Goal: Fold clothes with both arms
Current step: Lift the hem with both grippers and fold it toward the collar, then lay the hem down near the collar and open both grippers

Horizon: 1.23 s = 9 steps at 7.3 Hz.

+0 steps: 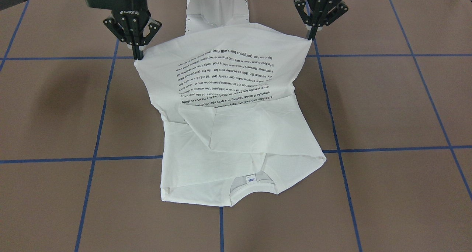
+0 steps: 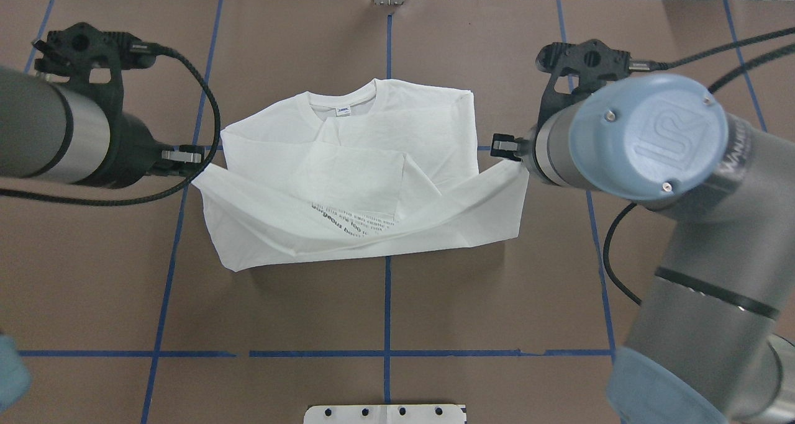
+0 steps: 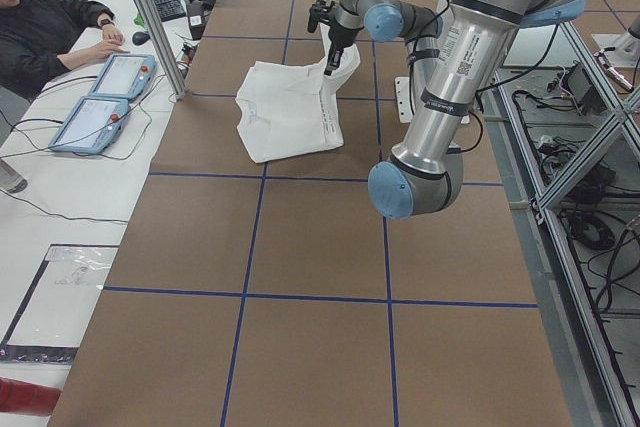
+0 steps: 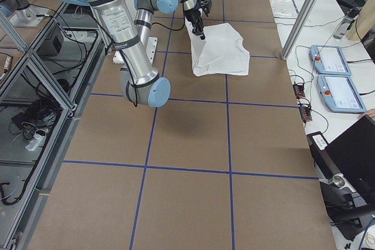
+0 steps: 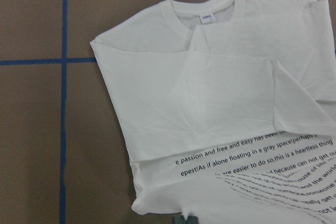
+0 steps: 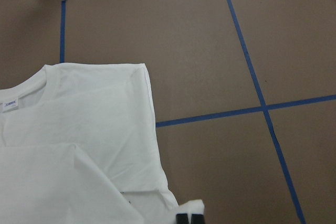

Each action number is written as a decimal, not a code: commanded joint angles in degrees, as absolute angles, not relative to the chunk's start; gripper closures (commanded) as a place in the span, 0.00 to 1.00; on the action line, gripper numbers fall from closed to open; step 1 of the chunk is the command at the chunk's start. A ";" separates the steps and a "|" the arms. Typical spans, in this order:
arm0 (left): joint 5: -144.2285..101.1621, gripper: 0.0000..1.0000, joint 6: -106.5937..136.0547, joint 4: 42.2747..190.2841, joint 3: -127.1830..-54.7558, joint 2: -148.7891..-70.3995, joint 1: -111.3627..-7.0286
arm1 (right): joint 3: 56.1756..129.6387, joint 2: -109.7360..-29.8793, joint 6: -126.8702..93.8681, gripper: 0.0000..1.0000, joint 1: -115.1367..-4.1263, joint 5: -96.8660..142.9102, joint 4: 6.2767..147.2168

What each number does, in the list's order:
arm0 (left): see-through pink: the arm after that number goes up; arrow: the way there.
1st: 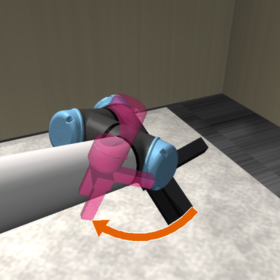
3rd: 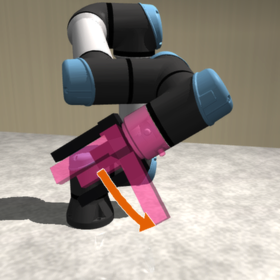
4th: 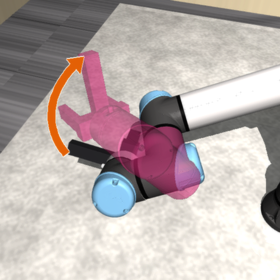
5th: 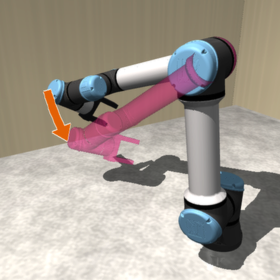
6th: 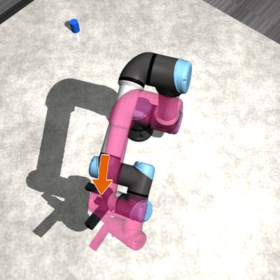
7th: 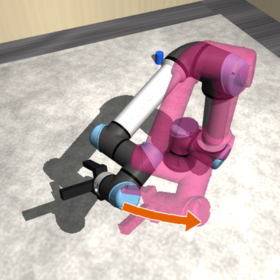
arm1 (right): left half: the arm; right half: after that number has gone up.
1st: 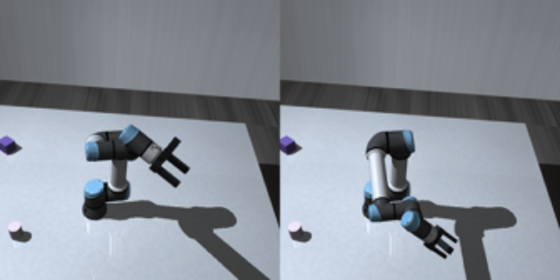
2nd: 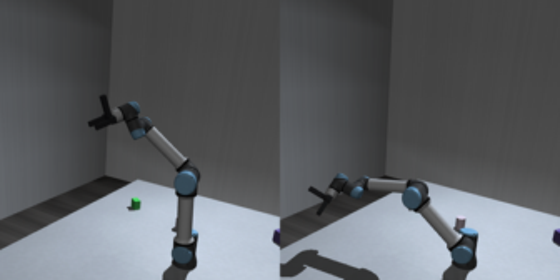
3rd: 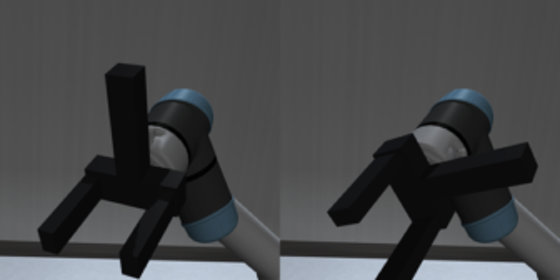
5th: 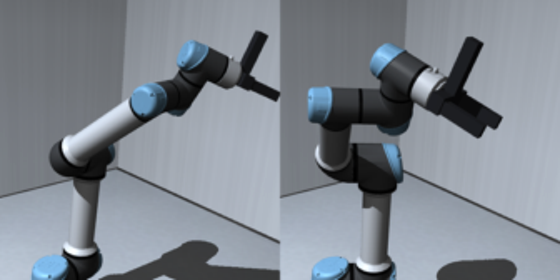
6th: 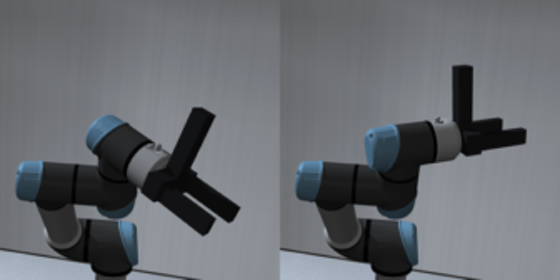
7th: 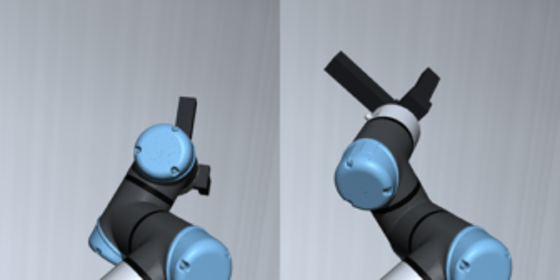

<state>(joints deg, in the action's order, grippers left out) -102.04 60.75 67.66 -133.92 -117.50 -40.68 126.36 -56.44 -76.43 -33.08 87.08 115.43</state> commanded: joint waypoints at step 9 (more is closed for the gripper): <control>-95.98 1.00 55.02 108.70 -84.48 -120.94 -43.62 | 79.28 -43.95 -70.93 1.00 -40.26 86.92 85.25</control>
